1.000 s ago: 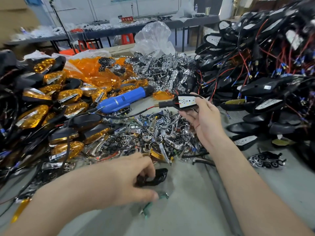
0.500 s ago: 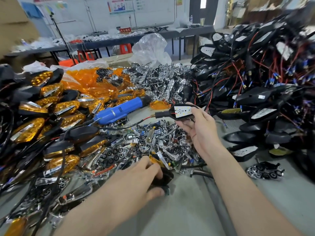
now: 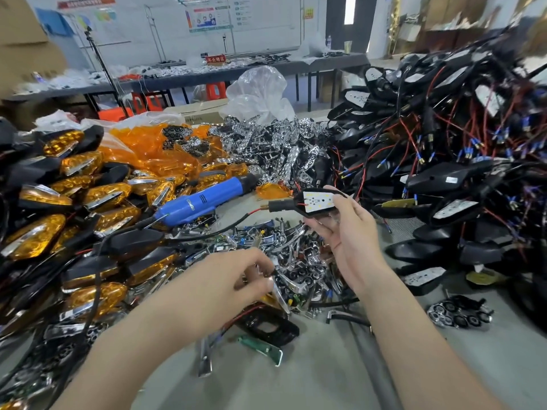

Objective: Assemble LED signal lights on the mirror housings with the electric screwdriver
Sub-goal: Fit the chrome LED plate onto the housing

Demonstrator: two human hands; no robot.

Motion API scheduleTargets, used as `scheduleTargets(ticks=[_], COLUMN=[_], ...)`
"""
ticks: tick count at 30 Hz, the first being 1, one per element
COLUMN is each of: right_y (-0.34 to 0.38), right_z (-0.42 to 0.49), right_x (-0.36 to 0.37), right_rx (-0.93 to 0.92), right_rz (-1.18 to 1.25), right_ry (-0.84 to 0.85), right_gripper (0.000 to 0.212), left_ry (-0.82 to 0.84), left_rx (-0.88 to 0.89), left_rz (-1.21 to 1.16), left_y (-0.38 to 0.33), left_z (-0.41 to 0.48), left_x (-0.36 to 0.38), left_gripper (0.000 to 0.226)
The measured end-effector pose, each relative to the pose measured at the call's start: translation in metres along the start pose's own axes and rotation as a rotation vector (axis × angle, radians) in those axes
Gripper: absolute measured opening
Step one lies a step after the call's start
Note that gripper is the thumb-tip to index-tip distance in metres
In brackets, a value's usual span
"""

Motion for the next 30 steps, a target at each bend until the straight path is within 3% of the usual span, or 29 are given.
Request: scheduleTargets(ticks=[13, 21, 25, 30], right_y=[0.003, 0.002, 0.000, -0.003], right_z=[-0.008, -0.020, -0.030, -0.039], right_x=[0.009, 0.073, 0.101, 0.113], right_rx=[0.027, 0.135, 0.152, 0.173], right_rz=[0.078, 0.278, 0.290, 0.252], right_ry=[0.006, 0.059, 0.092, 0.108], right_gripper=[0.022, 0.020, 0.016, 0.016], left_ry=[-0.019, -0.131, -0.047, 0.021], left_rx=[-0.072, -0.289, -0.357, -0.397], left_rz=[-0.003, -0.056, -0.176, -0.150], left_y=[0.030, 0.080, 0.091, 0.098], left_z=[-0.010, -0.058, -0.074, -0.088], left_x=[-0.021, -0.085, -0.085, -0.077], left_gripper=[0.014, 0.016, 0.015, 0.015])
Point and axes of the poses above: each hand's wrist, its own z-axis towards the middle knuckle, its own x-axis out of the palm, y = z × x, the point moved 1 cm from there along z, towards the middle knuckle, and after that the axes turned 2 degrees about -z, right-handed, at the moved point
